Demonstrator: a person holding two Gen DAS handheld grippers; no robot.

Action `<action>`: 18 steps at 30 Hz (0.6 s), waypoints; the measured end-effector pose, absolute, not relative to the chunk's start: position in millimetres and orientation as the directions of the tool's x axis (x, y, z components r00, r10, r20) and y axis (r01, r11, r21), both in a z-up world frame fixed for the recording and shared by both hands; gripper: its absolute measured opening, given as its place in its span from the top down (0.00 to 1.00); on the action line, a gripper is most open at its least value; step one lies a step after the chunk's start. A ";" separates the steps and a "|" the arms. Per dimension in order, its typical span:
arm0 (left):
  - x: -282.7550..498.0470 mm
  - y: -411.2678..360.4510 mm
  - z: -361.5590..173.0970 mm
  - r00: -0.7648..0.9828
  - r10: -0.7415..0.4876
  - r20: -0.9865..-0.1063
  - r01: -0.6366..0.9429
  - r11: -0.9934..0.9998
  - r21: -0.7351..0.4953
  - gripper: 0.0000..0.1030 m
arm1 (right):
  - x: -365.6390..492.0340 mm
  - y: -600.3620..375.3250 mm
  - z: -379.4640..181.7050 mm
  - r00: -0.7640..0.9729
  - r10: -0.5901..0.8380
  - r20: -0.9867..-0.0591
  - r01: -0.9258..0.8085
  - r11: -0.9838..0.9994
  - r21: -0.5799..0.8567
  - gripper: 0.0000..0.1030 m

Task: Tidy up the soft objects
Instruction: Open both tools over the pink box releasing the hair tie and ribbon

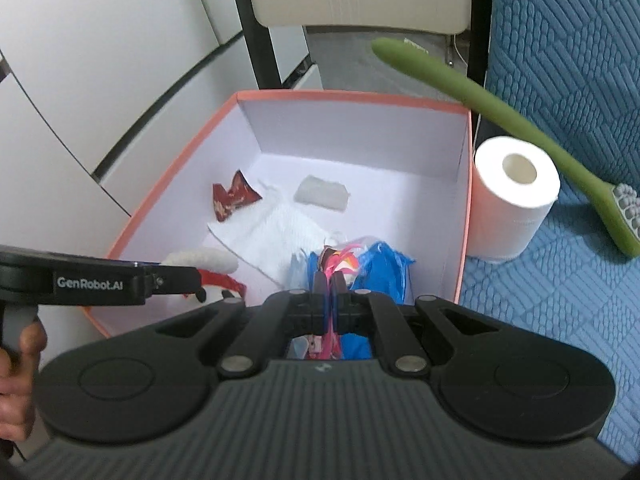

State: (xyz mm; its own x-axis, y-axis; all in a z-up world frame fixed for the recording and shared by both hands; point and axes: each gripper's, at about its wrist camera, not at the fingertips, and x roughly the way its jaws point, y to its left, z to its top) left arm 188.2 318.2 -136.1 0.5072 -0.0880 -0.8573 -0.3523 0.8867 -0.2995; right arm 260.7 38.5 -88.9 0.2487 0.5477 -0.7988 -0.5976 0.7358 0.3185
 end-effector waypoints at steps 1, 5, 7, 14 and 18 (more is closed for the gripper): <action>188.5 317.9 -136.5 0.508 -0.092 -0.857 -0.349 0.887 -0.302 0.65 | 259.5 37.5 -87.7 0.250 0.552 -0.795 -0.599 0.734 0.321 0.94; 189.1 319.5 -133.7 0.517 -0.091 -0.851 -0.350 0.885 -0.307 0.65 | 258.2 36.1 -83.4 0.263 0.549 -0.793 -0.612 0.731 0.303 0.93; 188.5 319.9 -130.5 0.525 -0.083 -0.847 -0.353 0.884 -0.306 0.64 | 259.8 35.0 -83.0 0.258 0.552 -0.793 -0.612 0.728 0.308 0.93; 180.7 317.4 -103.4 0.560 -0.047 -0.827 -0.355 0.889 -0.290 0.51 | 261.6 28.9 -72.9 0.250 0.562 -0.789 -0.603 0.728 0.327 0.50; 172.0 313.1 -77.4 0.596 -0.021 -0.802 -0.354 0.890 -0.286 0.50 | 258.8 18.5 -54.1 0.279 0.592 -0.756 -0.613 0.716 0.334 0.49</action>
